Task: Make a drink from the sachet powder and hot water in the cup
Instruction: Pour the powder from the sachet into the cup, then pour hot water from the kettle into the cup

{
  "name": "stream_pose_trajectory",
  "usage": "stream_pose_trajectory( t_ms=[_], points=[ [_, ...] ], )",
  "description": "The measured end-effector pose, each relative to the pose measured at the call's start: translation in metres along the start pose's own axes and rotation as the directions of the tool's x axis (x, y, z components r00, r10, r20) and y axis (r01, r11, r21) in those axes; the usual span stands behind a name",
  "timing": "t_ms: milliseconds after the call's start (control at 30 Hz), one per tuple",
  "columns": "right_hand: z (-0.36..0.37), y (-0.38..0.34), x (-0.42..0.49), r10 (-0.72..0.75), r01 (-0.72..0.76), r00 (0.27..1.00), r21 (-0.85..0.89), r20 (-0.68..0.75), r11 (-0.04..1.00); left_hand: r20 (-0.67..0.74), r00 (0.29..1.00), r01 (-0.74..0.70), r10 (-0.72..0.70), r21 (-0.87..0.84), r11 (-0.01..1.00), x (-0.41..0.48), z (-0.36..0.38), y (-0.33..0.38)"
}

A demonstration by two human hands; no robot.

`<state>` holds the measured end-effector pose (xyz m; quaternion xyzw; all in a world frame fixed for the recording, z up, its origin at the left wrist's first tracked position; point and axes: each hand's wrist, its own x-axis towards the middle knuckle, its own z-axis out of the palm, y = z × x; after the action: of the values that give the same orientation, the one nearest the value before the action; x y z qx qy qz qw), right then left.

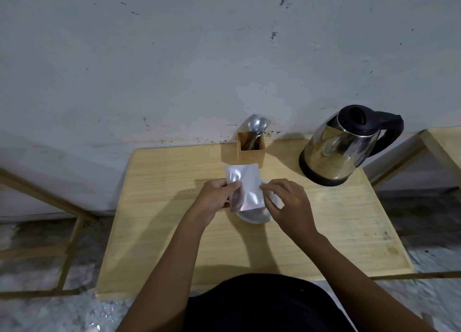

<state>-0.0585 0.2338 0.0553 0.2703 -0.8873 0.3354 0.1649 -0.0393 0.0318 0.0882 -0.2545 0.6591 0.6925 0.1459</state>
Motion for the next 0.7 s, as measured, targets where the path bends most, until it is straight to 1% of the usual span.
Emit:
stream_pose_trajectory(
  t_ms=[67,133,167,200,333,400,500,533,567,633,700],
  points=[
    [0.005,0.000,0.000,0.171,-0.172,0.976,-0.009,0.136,0.985,-0.075,0.996,-0.042,0.044,0.040,0.998,0.002,-0.008,-0.008],
    [0.008,0.003,0.000,0.378,-0.379,0.898,-0.037,0.228,0.924,-0.172,0.981,-0.070,0.087,0.098,0.993,0.002,-0.017,-0.016],
    [0.011,0.005,0.000,0.455,-0.460,0.851,-0.045,0.262,0.887,-0.223,0.969,-0.082,0.107,0.120,0.989,0.002,-0.022,-0.022],
    [0.012,0.007,-0.001,0.501,-0.511,0.812,-0.050,0.300,0.858,-0.271,0.955,-0.083,0.118,0.137,0.987,0.003,-0.027,-0.027],
    [0.022,0.008,0.004,0.528,-0.578,0.729,-0.021,0.436,0.816,-0.424,0.898,-0.047,0.119,0.175,0.983,0.014,-0.048,-0.060],
    [0.025,0.006,0.007,0.546,-0.598,0.701,-0.040,0.459,0.801,-0.458,0.883,-0.001,0.100,0.212,0.977,0.020,-0.052,-0.072],
    [0.030,0.007,0.012,0.553,-0.591,0.682,-0.083,0.478,0.802,-0.480,0.871,0.034,0.107,0.275,0.961,0.030,-0.052,-0.086],
    [0.030,0.008,0.013,0.554,-0.588,0.676,-0.099,0.486,0.803,-0.482,0.868,0.051,0.124,0.334,0.941,0.031,-0.051,-0.088],
    [0.031,0.009,0.015,0.558,-0.585,0.668,-0.116,0.492,0.803,-0.481,0.863,0.082,0.152,0.430,0.899,0.031,-0.050,-0.090],
    [0.033,0.011,0.015,0.565,-0.587,0.657,-0.132,0.499,0.799,-0.479,0.843,0.155,0.243,0.650,0.744,0.034,-0.050,-0.099],
    [0.033,0.011,0.015,0.571,-0.596,0.652,-0.129,0.499,0.792,-0.393,0.854,0.119,0.340,0.785,0.608,0.034,-0.053,-0.105]
  ],
)
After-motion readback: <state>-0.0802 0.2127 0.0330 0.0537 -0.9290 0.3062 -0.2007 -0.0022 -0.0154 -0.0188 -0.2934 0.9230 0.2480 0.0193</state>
